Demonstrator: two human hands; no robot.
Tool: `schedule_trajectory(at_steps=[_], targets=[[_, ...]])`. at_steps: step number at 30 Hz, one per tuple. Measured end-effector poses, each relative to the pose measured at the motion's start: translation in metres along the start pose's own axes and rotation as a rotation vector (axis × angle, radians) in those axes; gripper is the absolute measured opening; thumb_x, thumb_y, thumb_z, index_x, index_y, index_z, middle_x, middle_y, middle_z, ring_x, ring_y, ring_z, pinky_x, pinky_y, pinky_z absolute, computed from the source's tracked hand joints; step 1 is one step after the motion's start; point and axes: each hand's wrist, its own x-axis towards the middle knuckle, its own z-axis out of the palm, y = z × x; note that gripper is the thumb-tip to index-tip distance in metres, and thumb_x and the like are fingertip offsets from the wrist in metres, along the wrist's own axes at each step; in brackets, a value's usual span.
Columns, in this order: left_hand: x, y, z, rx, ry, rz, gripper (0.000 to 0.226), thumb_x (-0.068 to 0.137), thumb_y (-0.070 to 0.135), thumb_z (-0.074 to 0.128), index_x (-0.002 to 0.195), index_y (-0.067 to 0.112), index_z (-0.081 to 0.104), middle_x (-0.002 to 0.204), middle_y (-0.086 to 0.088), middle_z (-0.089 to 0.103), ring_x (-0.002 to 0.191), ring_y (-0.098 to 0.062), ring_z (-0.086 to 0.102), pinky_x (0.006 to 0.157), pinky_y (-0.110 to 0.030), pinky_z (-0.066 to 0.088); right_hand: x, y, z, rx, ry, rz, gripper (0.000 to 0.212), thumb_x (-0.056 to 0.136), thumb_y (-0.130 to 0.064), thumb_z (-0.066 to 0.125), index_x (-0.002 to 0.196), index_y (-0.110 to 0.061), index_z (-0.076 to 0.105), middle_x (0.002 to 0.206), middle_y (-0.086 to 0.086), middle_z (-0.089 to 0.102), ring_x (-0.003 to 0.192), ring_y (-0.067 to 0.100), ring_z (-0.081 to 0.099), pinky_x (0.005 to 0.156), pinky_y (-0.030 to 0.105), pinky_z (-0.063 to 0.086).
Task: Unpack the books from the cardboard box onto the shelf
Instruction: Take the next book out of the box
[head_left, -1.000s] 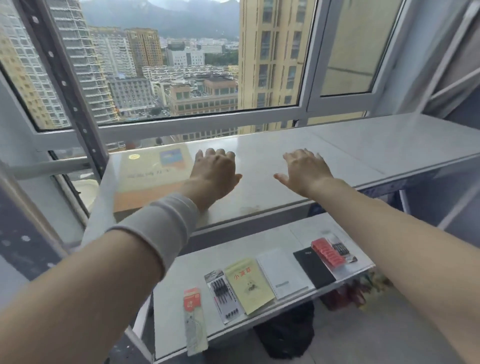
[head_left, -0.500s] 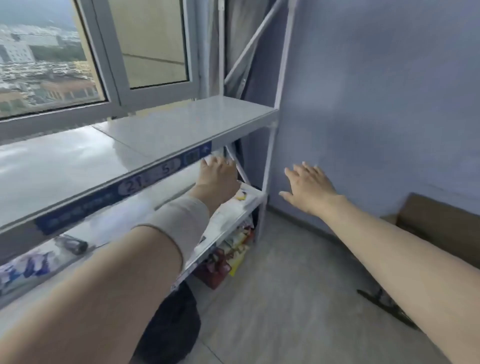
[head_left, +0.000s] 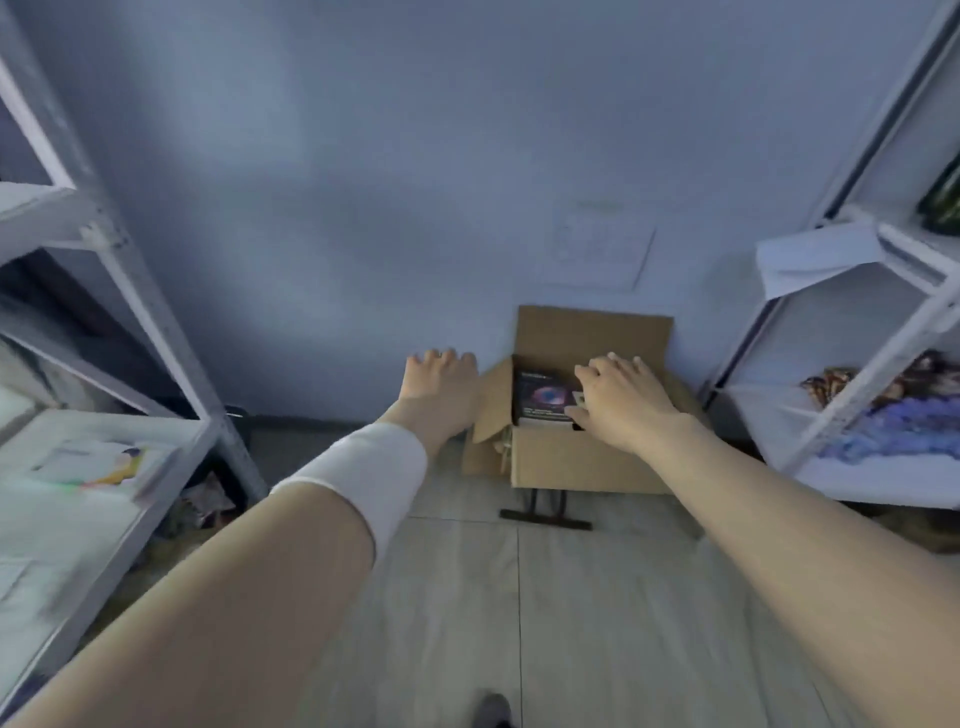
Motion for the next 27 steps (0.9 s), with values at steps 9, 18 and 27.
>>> schedule_trajectory(at_steps=[9,18,27], targets=[[0.196,0.120,0.012,-0.023,-0.085,0.178,0.046,0.096,0.037,0.042,0.131,0.009,0.045,0.136,-0.013,0.049,0.127,-0.030,0.044,0.099,-0.037,0.035,0.107,0.157,0.031,0.025,-0.092,0.165,0.054,0.094,-0.043,0.039,0.135,-0.008,0.042,0.136,0.012,0.048,0.124,0.030,0.046,0.102,0.040,0.038],[0.345,0.234,0.064,-0.047,-0.171,0.278,0.040,0.095,0.032,0.043,0.129,0.010,0.046,0.133,-0.011,0.050,0.126,-0.029,0.045,0.099,-0.037,0.036,0.205,0.285,0.116,0.062,-0.241,0.202,0.052,0.095,-0.043,0.038,0.135,-0.009,0.043,0.135,0.013,0.048,0.121,0.030,0.049,0.097,0.038,0.040],[0.465,0.330,0.174,-0.275,-0.467,-0.046,0.046,0.094,0.035,0.049,0.133,0.011,0.044,0.129,-0.010,0.056,0.119,-0.028,0.053,0.095,-0.039,0.045,0.326,0.390,0.251,0.340,-0.462,0.095,0.051,0.096,-0.041,0.038,0.138,-0.012,0.039,0.140,0.010,0.044,0.126,0.027,0.046,0.098,0.037,0.041]])
